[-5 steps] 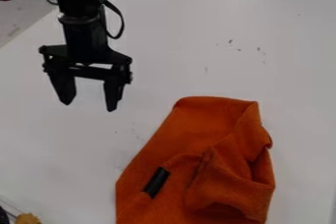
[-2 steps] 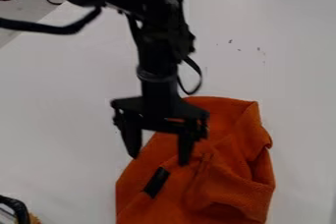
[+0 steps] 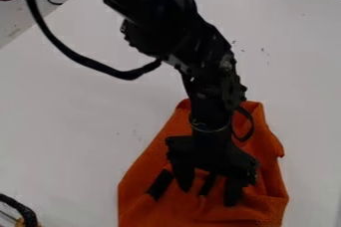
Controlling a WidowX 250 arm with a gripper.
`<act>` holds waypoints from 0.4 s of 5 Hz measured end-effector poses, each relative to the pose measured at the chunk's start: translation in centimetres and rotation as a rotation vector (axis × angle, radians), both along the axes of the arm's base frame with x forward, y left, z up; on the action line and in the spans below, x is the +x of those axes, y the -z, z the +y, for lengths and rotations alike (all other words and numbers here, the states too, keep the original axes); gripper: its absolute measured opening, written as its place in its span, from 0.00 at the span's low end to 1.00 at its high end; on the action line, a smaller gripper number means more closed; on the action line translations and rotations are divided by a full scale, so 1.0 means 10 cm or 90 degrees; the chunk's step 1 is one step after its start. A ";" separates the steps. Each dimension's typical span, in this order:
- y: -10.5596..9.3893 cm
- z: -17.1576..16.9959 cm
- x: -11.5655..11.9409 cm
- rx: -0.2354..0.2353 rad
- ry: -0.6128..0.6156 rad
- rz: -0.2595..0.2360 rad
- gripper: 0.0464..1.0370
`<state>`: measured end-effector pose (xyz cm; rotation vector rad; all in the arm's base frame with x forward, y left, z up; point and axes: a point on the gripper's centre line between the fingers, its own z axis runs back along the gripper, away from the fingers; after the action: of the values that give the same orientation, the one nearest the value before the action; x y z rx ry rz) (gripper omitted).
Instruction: Grab the cloth and move it to the left
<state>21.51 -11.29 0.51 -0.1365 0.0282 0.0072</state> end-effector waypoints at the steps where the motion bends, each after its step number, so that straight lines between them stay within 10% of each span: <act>1: 0.02 0.11 0.04 -0.001 0.004 -0.015 0.96; 2: 0.03 0.30 0.06 0.023 0.007 -0.026 0.96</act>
<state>22.12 -8.30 0.25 -0.0996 -0.0124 -0.0061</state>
